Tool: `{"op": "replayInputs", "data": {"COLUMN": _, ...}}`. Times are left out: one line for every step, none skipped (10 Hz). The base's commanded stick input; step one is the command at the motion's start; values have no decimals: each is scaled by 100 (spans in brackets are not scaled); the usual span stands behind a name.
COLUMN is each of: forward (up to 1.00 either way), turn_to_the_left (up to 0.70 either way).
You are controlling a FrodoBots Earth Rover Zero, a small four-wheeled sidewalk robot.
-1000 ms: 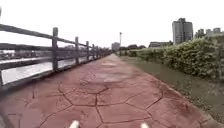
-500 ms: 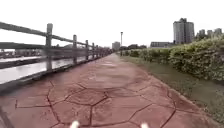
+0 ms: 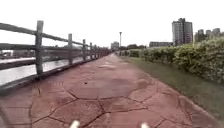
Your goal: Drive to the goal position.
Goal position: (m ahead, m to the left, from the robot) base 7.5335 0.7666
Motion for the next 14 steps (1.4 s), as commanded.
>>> {"op": "replayInputs", "data": {"forward": 70, "turn_to_the_left": 0}}
{"op": "replayInputs", "data": {"forward": 70, "turn_to_the_left": 0}}
{"op": "replayInputs", "data": {"forward": 70, "turn_to_the_left": 0}}
{"op": "replayInputs", "data": {"forward": 70, "turn_to_the_left": 0}}
{"op": "replayInputs", "data": {"forward": 70, "turn_to_the_left": 0}}
{"op": "replayInputs", "data": {"forward": 70, "turn_to_the_left": 0}}
{"op": "replayInputs", "data": {"forward": 70, "turn_to_the_left": 0}}
{"op": "replayInputs", "data": {"forward": 70, "turn_to_the_left": 0}}
{"op": "replayInputs", "data": {"forward": 70, "turn_to_the_left": 0}}
{"op": "replayInputs", "data": {"forward": 70, "turn_to_the_left": 0}}
{"op": "replayInputs", "data": {"forward": 70, "turn_to_the_left": 0}}
{"op": "replayInputs", "data": {"forward": 70, "turn_to_the_left": 0}}
{"op": "replayInputs", "data": {"forward": 70, "turn_to_the_left": 0}}
{"op": "replayInputs", "data": {"forward": 70, "turn_to_the_left": 0}}
